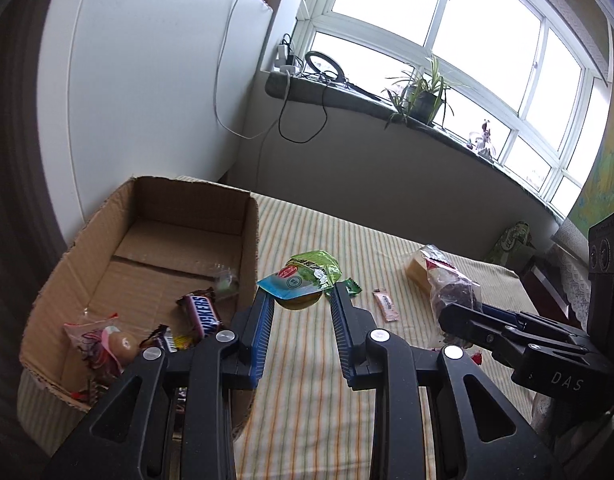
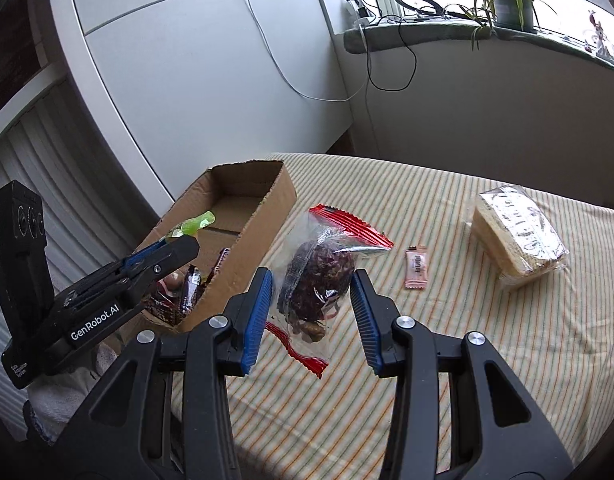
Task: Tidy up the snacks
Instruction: 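Carry the jelly cup and dried-fruit bag over the box and open both grippers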
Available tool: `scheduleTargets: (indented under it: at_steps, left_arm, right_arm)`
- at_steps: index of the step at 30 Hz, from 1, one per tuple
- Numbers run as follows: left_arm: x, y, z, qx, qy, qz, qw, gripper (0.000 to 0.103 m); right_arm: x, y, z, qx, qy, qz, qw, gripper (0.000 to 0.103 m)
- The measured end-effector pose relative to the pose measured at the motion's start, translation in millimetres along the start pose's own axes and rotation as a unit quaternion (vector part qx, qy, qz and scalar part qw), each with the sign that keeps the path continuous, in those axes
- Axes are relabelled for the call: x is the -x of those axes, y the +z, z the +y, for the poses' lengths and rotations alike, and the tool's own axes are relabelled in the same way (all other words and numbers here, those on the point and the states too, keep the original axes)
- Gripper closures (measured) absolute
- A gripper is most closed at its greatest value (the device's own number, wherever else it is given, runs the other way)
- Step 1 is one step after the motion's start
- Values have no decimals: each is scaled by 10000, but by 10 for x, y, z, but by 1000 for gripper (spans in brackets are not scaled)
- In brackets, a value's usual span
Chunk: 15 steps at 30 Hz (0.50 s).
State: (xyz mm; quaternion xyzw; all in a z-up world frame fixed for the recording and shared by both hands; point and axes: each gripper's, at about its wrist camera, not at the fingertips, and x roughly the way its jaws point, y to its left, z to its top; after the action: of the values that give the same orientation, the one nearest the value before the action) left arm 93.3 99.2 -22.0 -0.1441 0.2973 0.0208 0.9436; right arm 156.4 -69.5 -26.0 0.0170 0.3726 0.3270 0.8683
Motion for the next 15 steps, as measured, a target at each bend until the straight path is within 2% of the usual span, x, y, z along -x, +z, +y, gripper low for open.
scheduleTargets:
  at_steps: [15]
  left_arm:
    - [244, -89, 650, 318, 399, -178, 9985, 76]
  right_arm:
    - [-590, 217, 717, 565, 328, 346, 9973, 60]
